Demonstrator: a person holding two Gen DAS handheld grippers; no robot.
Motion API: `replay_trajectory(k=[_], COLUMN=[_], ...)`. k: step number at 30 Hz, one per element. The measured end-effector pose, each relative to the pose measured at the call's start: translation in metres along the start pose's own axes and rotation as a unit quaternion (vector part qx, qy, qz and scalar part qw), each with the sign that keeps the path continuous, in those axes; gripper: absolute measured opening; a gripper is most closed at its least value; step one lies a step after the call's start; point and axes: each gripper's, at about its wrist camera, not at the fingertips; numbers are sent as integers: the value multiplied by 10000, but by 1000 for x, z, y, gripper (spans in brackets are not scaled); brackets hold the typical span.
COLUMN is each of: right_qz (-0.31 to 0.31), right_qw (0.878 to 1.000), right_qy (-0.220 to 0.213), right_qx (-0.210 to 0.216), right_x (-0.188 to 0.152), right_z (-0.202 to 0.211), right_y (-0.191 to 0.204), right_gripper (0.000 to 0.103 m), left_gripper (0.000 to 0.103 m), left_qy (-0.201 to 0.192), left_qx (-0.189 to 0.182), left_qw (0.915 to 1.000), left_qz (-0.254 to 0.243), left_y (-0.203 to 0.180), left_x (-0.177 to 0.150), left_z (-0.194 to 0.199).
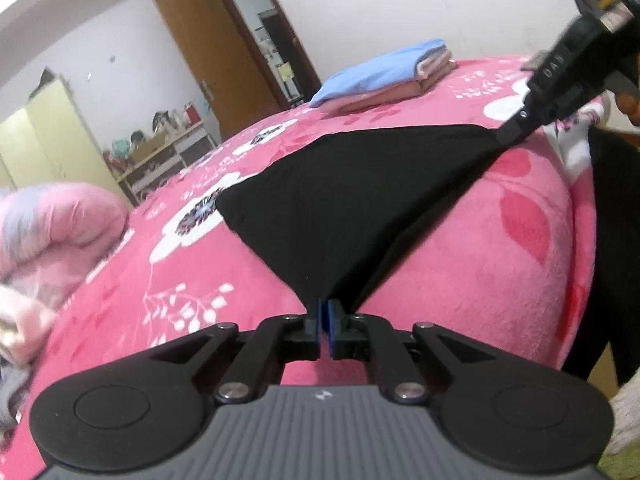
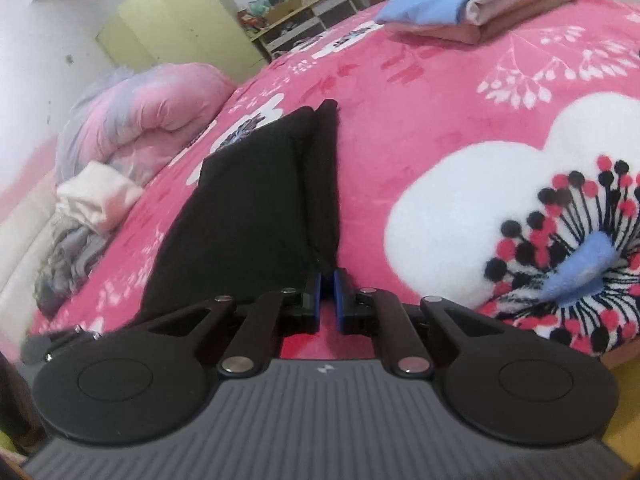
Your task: Fold clothes
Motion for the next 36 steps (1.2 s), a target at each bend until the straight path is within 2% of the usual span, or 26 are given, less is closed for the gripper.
replay_trajectory(k=[4, 7, 9, 12, 15, 17, 20, 21, 22, 25, 26, 28, 30, 32, 34, 36], right_qz=[284, 574, 801, 1193, 1665, 1915, 2276, 2280, 2275, 2346, 2446, 2696, 2861, 2994, 2943, 2888], right_qw=[9995, 9974, 9950, 9906, 9837, 9802, 9734, 9734, 9736, 9717, 9691, 9628, 9576, 9527, 9549, 9565], right_qy=[-36, -234, -468, -673, -609, -443, -147, -177, -96, 191, 207, -57, -311, -419, -153, 380], right_qx=[-142, -370, -370, -10, 301, 233, -229, -163, -157, -212, -246, -175, 88, 294, 361, 156], right_x=[9, 20, 30, 42, 44, 40, 22, 16, 16, 28, 35, 51, 69, 83, 89, 82], right_z=[13, 29, 38, 29, 0, -23, -36, -29, -21, -2, 1, -2, -17, -45, -78, -97], right_y=[1, 4, 11, 35, 68, 79, 69, 59, 53, 50, 55, 75, 99, 121, 124, 111], right_gripper=[10, 12, 12, 12, 12, 12, 10, 10, 9, 8, 9, 10, 10, 10, 10, 10], left_gripper=[25, 25, 25, 25, 25, 25, 27, 28, 29, 36, 38, 43, 48, 57, 62, 65], left_qy=[42, -166, -412, -670, -627, -363, -301, -291, -310, -457, -510, -584, -610, -617, -605, -603], left_qx=[-345, -524, -682, -933, -1228, -1478, -1574, -1609, -1664, -1920, -1995, -2071, -2041, -1960, -1828, -1740], left_qw=[9965, 9886, 9816, 9754, 9729, 9689, 9653, 9635, 9597, 9405, 9349, 9301, 9336, 9414, 9520, 9597], left_qz=[766, 1400, 1738, 1882, 1856, 1951, 2064, 2121, 2244, 2767, 2891, 2976, 2880, 2675, 2379, 2122], left_y=[25, 49, 64, 75, 70, 63, 56, 56, 58, 69, 72, 75, 71, 64, 52, 43], left_x=[-4, -5, 2, 24, 40, 38, 22, 18, 15, 2, -1, -3, -2, 2, 5, 6], left_z=[17, 38, 44, 29, -4, -26, -33, -34, -33, -32, -32, -33, -32, -32, -30, -28])
Point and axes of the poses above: each gripper's, at about its wrist camera, not at the fingertips, and z roughly against the way its jaws point, y to its left, x to its top, and after that the axes turned 11 degrees about -x, right-handed
